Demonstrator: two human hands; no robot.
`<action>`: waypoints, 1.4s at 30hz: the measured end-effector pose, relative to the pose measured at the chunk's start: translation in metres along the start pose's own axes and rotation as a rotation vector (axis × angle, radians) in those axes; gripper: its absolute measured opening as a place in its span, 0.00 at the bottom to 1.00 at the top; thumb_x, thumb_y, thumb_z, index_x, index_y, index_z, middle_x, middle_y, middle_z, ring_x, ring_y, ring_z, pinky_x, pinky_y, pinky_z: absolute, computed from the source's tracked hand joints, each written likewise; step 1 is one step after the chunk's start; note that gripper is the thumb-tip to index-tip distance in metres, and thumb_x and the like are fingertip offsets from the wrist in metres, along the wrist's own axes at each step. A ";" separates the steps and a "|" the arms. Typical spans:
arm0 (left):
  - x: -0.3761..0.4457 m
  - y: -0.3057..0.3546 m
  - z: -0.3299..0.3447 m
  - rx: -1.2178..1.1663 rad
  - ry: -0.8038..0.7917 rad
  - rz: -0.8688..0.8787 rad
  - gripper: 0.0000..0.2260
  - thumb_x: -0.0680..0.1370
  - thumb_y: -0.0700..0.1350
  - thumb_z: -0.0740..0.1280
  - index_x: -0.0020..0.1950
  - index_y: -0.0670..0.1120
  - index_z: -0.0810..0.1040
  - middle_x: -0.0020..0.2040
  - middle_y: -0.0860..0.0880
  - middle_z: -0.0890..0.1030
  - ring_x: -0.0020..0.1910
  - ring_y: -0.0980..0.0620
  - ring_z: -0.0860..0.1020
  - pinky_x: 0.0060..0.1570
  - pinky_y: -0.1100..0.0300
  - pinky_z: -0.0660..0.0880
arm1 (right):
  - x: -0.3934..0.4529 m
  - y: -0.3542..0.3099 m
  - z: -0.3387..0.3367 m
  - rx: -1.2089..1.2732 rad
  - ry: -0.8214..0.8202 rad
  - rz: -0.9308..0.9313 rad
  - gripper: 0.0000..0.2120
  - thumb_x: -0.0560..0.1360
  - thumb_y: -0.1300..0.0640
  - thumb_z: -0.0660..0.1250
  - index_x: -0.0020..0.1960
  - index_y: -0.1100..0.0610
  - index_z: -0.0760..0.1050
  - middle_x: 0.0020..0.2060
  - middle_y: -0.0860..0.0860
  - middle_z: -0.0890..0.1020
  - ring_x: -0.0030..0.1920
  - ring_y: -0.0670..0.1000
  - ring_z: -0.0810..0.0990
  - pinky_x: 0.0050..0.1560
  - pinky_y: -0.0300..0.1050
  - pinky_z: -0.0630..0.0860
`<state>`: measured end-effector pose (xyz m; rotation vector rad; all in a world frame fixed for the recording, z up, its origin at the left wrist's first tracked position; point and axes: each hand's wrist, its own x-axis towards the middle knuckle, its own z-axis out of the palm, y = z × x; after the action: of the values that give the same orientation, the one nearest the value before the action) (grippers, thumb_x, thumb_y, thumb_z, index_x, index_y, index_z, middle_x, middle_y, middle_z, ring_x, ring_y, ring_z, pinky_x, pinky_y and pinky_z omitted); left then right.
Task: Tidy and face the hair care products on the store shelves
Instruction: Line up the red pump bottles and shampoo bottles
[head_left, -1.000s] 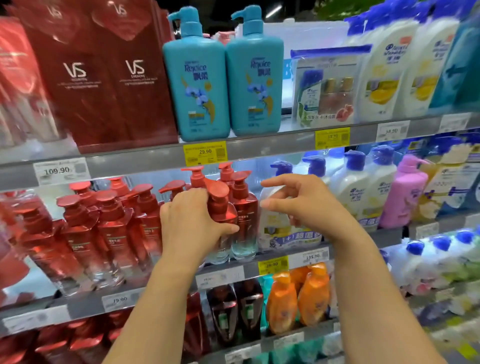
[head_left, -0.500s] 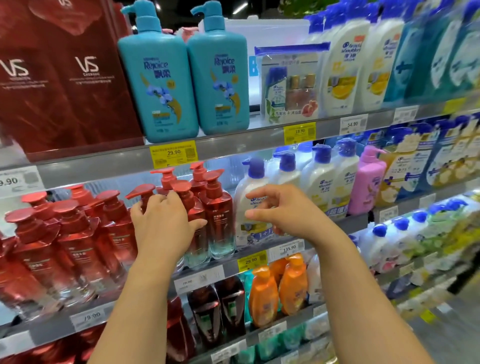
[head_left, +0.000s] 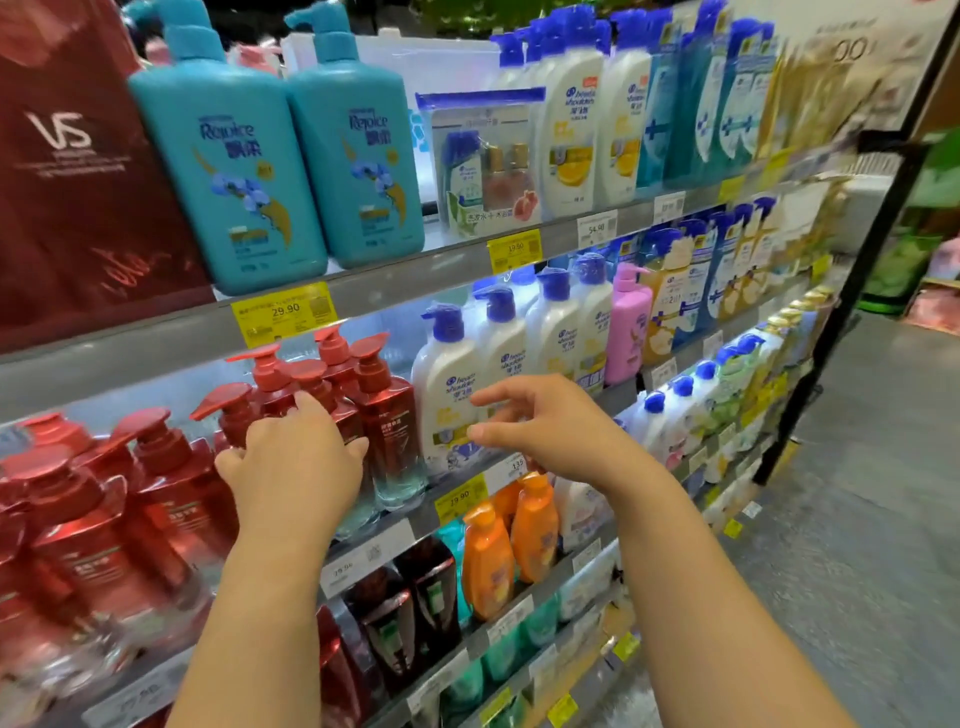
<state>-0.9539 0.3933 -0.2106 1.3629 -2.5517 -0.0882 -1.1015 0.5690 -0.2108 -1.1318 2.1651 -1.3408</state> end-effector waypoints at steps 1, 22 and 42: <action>-0.004 0.003 -0.003 -0.006 -0.030 0.004 0.37 0.78 0.62 0.63 0.78 0.42 0.56 0.68 0.41 0.74 0.67 0.38 0.70 0.62 0.42 0.66 | -0.006 0.001 0.000 -0.008 0.014 0.009 0.17 0.74 0.50 0.75 0.61 0.48 0.81 0.46 0.52 0.85 0.25 0.37 0.75 0.30 0.34 0.73; -0.072 0.156 0.006 -0.500 -0.063 0.722 0.23 0.77 0.60 0.65 0.70 0.53 0.74 0.65 0.52 0.79 0.64 0.49 0.77 0.62 0.47 0.73 | -0.090 0.057 -0.088 -0.026 0.306 0.223 0.16 0.74 0.51 0.75 0.61 0.49 0.81 0.42 0.51 0.85 0.28 0.46 0.78 0.33 0.41 0.75; -0.053 0.453 0.054 -0.663 -0.073 0.486 0.23 0.76 0.60 0.68 0.68 0.52 0.76 0.61 0.49 0.81 0.58 0.49 0.79 0.58 0.49 0.77 | -0.048 0.199 -0.363 -0.090 0.238 0.169 0.17 0.74 0.49 0.75 0.61 0.47 0.81 0.42 0.48 0.86 0.28 0.43 0.78 0.34 0.38 0.77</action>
<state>-1.3059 0.6879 -0.1968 0.4945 -2.4814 -0.8124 -1.3954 0.8646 -0.2104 -0.8317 2.4496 -1.3739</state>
